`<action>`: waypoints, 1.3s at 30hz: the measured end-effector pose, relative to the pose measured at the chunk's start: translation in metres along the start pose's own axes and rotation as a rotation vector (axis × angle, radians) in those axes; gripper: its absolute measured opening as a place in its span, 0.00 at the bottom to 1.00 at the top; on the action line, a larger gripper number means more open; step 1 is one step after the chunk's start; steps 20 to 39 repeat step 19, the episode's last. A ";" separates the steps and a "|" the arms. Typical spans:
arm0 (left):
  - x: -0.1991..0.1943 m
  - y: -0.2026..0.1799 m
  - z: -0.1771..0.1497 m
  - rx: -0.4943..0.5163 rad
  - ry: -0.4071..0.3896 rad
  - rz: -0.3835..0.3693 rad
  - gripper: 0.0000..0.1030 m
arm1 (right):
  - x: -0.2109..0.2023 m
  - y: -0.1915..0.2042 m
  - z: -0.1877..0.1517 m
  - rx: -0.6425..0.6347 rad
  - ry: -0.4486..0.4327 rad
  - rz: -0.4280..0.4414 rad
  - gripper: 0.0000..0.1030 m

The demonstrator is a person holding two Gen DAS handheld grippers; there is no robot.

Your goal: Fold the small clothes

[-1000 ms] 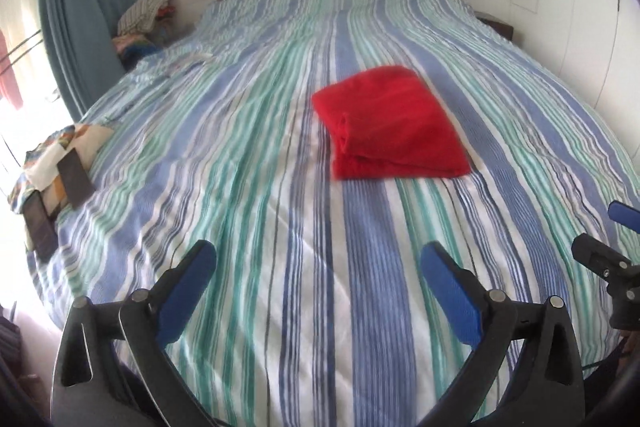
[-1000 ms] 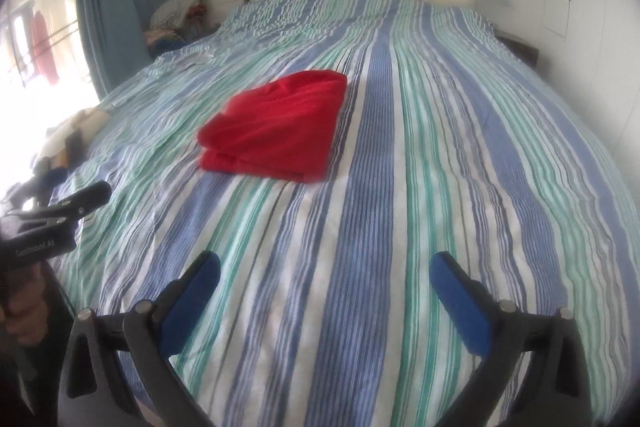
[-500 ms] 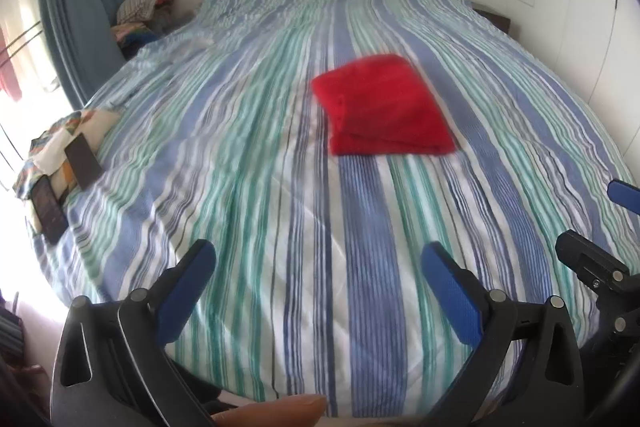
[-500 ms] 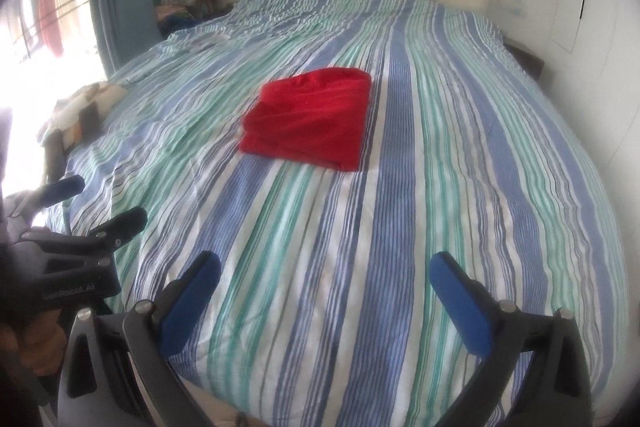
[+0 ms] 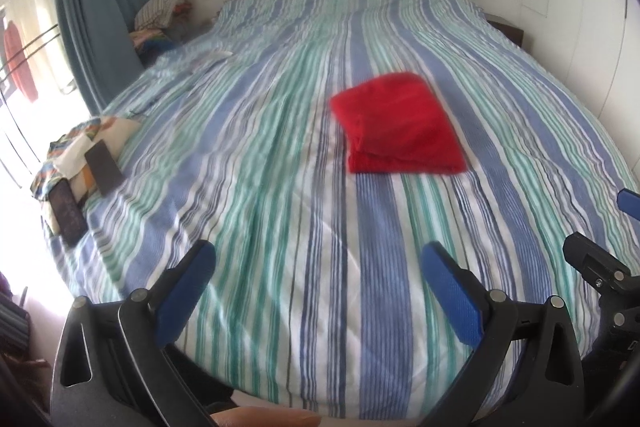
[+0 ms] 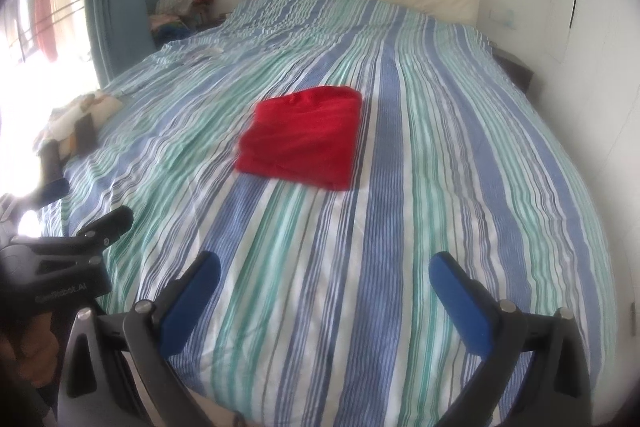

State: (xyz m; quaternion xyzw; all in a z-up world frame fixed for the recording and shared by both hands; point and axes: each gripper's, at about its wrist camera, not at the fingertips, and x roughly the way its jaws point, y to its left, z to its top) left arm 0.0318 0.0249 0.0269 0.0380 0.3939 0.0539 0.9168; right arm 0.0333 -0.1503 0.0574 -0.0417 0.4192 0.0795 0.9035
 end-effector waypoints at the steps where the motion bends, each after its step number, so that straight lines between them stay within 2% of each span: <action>1: 0.000 0.000 0.000 0.003 -0.001 0.001 1.00 | 0.000 0.000 0.000 0.001 0.001 0.000 1.00; 11: -0.001 -0.001 -0.001 0.006 -0.003 -0.002 1.00 | 0.000 0.001 -0.002 -0.007 0.003 -0.006 1.00; 15: -0.004 0.001 -0.002 -0.006 -0.020 -0.037 1.00 | 0.001 0.001 -0.003 -0.003 0.004 -0.003 1.00; 18: -0.006 0.003 -0.002 -0.007 -0.036 -0.018 1.00 | 0.002 0.001 -0.003 -0.001 0.004 -0.001 1.00; 39: -0.006 0.003 -0.002 -0.009 -0.033 -0.019 1.00 | 0.002 0.001 -0.003 0.001 0.004 0.000 1.00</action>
